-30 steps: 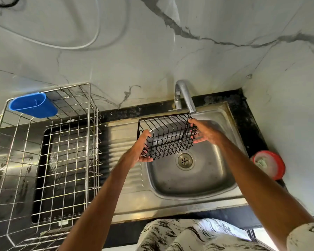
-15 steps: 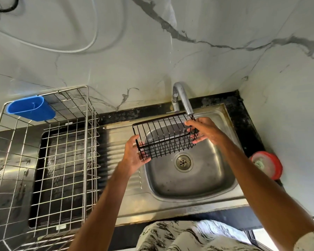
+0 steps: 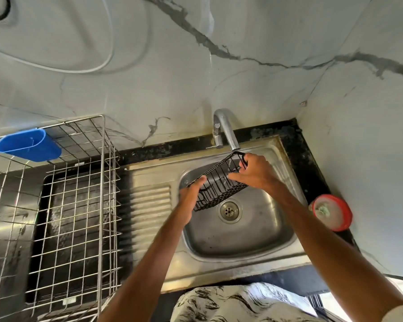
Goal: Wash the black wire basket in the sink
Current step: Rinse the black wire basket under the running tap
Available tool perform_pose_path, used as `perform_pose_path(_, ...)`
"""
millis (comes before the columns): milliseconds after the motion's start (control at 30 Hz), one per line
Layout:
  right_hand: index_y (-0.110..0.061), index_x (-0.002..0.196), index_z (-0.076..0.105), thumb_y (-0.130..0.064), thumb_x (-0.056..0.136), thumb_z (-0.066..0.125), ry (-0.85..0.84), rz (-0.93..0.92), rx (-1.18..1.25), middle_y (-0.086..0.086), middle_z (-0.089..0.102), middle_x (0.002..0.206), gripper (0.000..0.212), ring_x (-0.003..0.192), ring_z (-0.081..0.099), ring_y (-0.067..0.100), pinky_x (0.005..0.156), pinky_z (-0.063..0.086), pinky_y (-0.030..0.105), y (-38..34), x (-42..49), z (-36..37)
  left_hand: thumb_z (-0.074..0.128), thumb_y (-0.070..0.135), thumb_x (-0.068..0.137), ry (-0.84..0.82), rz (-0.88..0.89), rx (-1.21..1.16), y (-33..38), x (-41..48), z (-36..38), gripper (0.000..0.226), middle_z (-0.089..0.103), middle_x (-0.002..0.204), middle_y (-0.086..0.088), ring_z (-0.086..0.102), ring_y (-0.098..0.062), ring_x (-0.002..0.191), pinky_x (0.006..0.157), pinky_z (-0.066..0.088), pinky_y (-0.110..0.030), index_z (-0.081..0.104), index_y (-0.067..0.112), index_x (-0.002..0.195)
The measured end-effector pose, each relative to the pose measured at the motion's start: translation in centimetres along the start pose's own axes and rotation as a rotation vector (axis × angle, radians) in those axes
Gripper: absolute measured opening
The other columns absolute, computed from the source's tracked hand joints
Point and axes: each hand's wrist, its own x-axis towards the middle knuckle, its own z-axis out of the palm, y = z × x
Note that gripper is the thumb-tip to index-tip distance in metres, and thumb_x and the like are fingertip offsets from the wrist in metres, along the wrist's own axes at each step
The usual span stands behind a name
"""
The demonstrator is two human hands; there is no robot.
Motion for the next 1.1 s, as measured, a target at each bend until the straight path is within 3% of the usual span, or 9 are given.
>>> perform_pose_path(100, -0.026, 0.078, 0.056, -0.074, 0.050, 0.068, 0.020, -0.041, -0.060, -0.008, 0.065, 0.076, 0.056, 0.072, 0.064, 0.012, 0.070, 0.057, 0.033, 0.0, 0.3, 0.3, 0.080, 0.078, 0.059, 0.034, 0.105, 0.111, 1.7, -1.0, 2.6, 0.124, 0.051, 0.152, -0.013, 0.051, -0.032, 0.137, 0.112, 0.046, -0.046, 0.039, 0.011, 0.155)
perform_pose_path(233, -0.026, 0.079, 0.052, -0.068, 0.062, 0.075, 0.070, -0.080, -0.133, -0.008, 0.062, 0.076, 0.050, 0.070, 0.061, 0.012, 0.064, 0.046, 0.028, -0.4, 0.1, 0.3, 0.077, 0.061, 0.082, -0.030, 0.039, 0.160, 3.3, -0.5, 5.2, 0.117, 0.029, 0.165, -0.018, 0.035, -0.037, 0.148, 0.115, 0.037, -0.049, 0.011, 0.010, 0.163)
perform_pose_path(367, -0.023, 0.085, 0.050, -0.064, 0.065, 0.078, 0.074, -0.115, -0.255, -0.009, 0.060, 0.078, 0.053, 0.076, 0.062, 0.015, 0.070, 0.042, 0.030, -0.7, -0.1, 0.3, 0.080, 0.063, 0.074, -0.126, -0.123, 0.165, 4.1, -0.2, 5.2, 0.105, 0.054, 0.137, -0.013, 0.054, -0.037, 0.121, 0.092, 0.045, -0.052, 0.031, 0.015, 0.153)
perform_pose_path(433, -0.023, 0.089, 0.046, -0.065, 0.066, 0.078, 0.092, -0.146, -0.326, -0.008, 0.057, 0.081, 0.057, 0.078, 0.059, 0.016, 0.072, 0.040, 0.030, -1.0, -0.5, 0.4, 0.080, 0.060, 0.074, -0.147, -0.169, 0.208, 4.2, -0.5, 5.3, 0.100, 0.054, 0.125, -0.014, 0.056, -0.037, 0.111, 0.096, 0.048, -0.057, 0.033, 0.016, 0.152)
perform_pose_path(600, -0.021, 0.103, 0.056, -0.059, 0.069, 0.080, 0.096, -0.177, -0.330, -0.008, 0.061, 0.090, 0.057, 0.085, 0.059, 0.015, 0.081, 0.041, 0.032, -1.7, -0.8, 1.1, 0.072, 0.049, 0.085, -0.112, -0.198, 0.164, 4.4, -0.1, 6.0, 0.097, 0.032, 0.161, -0.019, 0.035, -0.050, 0.143, 0.111, 0.030, -0.076, 0.019, 0.019, 0.160)
perform_pose_path(700, -0.023, 0.105, 0.057, -0.053, 0.071, 0.079, 0.093, -0.206, -0.269, -0.010, 0.064, 0.095, 0.050, 0.095, 0.064, 0.017, 0.078, 0.037, 0.029, -1.4, -0.6, 1.0, 0.068, 0.056, 0.077, -0.152, -0.199, 0.115, 4.1, 0.6, 5.9, 0.095, 0.030, 0.162, -0.015, 0.031, -0.051, 0.145, 0.107, 0.027, -0.082, 0.026, 0.026, 0.157)
perform_pose_path(900, -0.021, 0.131, 0.055, -0.066, 0.082, 0.067, 0.089, -0.233, -0.240, -0.001, 0.059, 0.135, 0.067, 0.120, 0.058, 0.018, 0.101, 0.047, 0.038, -0.2, -0.6, -0.1, 0.067, 0.041, 0.083, -0.191, -0.172, 0.029, 4.0, 0.9, 4.8, 0.053, 0.032, 0.145, -0.006, 0.041, -0.037, 0.129, 0.084, 0.059, -0.062, 0.049, 0.022, 0.129)
perform_pose_path(1000, -0.016, 0.155, 0.029, -0.062, 0.095, 0.051, 0.081, -0.249, -0.246, 0.007, 0.033, 0.161, 0.079, 0.147, 0.034, 0.023, 0.117, 0.031, 0.044, 0.2, -1.1, 0.6, 0.067, 0.034, 0.092, -0.234, -0.113, 0.070, 3.5, 0.6, 4.3, 0.034, 0.026, 0.149, 0.005, 0.036, -0.032, 0.130, 0.063, 0.064, -0.045, 0.057, 0.023, 0.122)
perform_pose_path(1100, -0.017, 0.162, 0.001, -0.059, 0.103, 0.032, -0.112, -0.373, -0.153, 0.003, -0.001, 0.169, 0.078, 0.154, -0.005, 0.013, 0.127, 0.007, 0.045, -0.4, -1.8, 2.3, 0.065, 0.054, 0.095, -0.261, -0.063, 0.016, 2.5, 0.4, 3.8, 0.044, 0.040, 0.155, 0.001, 0.053, -0.032, 0.132, 0.077, 0.064, -0.048, 0.055, 0.034, 0.132)
